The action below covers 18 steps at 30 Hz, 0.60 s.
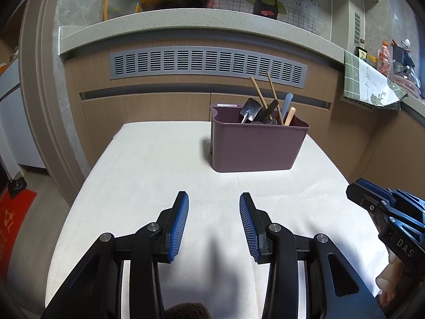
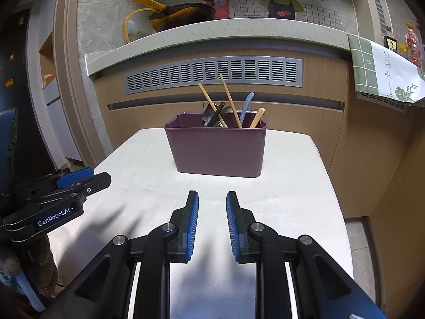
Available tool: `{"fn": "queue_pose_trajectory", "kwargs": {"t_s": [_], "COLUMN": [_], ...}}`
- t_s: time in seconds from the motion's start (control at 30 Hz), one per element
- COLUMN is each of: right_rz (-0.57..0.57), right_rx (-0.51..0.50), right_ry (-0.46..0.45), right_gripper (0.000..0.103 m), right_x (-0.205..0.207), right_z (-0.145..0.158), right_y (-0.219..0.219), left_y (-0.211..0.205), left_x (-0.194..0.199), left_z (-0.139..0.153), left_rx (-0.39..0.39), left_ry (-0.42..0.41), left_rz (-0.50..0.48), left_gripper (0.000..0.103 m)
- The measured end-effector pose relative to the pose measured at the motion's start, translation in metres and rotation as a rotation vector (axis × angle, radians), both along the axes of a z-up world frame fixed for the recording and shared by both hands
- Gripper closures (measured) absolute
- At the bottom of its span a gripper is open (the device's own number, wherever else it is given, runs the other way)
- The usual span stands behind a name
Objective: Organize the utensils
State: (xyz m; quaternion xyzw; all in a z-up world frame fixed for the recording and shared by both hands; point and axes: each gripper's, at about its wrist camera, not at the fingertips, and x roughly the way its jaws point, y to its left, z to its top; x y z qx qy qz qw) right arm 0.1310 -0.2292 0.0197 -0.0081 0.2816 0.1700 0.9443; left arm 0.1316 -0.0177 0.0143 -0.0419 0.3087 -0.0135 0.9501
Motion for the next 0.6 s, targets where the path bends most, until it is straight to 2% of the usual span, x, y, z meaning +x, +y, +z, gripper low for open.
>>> {"fn": "queue_pose_trajectory", "kwargs": {"t_s": [0.6], "right_rz": [-0.011], "right_rx": [-0.003], "right_ry": [0.002], "right_gripper": [0.083], "right_x": [0.0021], "right_z": [-0.0017], "right_y": [-0.0001], "left_y": [0.0009], "left_x": [0.0005], "left_z": [-0.0023], "left_rx": [0.003], "left_ry": [0.01], "left_rz": [-0.025], "left_gripper": [0.062]}}
